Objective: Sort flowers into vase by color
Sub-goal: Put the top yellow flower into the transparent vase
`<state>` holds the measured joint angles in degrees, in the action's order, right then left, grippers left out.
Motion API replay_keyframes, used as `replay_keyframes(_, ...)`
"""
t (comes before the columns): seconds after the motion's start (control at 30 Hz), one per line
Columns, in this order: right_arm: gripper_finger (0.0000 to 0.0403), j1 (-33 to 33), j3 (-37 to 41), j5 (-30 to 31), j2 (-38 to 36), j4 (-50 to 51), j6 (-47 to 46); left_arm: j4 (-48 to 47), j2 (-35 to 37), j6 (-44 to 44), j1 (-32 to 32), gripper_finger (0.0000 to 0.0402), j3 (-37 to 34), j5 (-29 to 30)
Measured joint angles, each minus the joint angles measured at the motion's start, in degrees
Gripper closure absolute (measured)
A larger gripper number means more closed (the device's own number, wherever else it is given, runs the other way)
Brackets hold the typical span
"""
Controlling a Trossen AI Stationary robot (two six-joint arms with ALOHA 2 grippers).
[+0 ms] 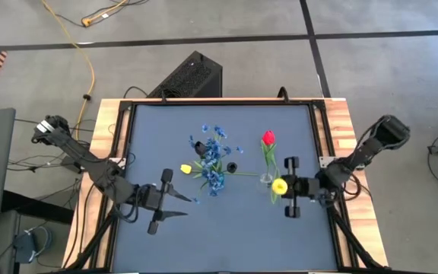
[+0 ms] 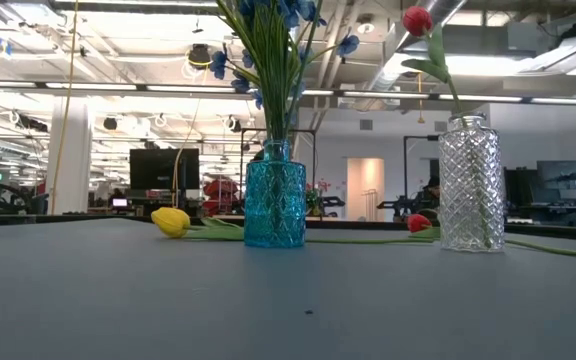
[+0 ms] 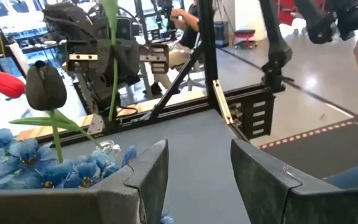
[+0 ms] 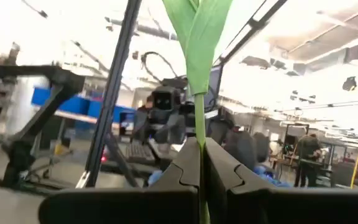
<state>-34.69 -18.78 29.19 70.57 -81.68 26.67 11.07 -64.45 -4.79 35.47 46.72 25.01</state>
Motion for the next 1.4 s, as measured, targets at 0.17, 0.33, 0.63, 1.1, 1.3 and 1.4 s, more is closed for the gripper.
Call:
replay_keyframes(0.17,0.0376,4.7,0.6,-1.2,3.7,-1.5,-3.3,-0.1,-0.1,-0.2,-1.4,0.0237,0.0,0.0)
replay_keyframes(0.33,0.0374,6.8,0.6,-2.0,6.5,-1.4,-5.7,-0.4,-0.1,0.2,-2.3,0.0237,0.0,-0.1)
replay_keyframes(0.63,0.0373,5.0,0.6,2.0,6.6,-0.6,-5.6,-1.8,-0.1,1.7,-3.0,0.0237,0.0,-0.2)
replay_keyframes(1.1,0.0371,2.0,3.7,11.1,6.6,1.0,-5.0,-1.7,-0.1,2.4,-3.0,0.0237,0.0,-0.2)
replay_keyframes(1.3,0.0372,2.1,5.5,11.3,6.6,-2.8,-5.9,-1.4,-0.1,2.6,-3.0,0.0237,0.0,-0.2)
replay_keyframes(1.4,0.0352,2.1,5.5,11.2,6.6,-3.3,-5.9,-1.2,-0.1,2.7,-3.0,0.0237,0.0,-0.1)
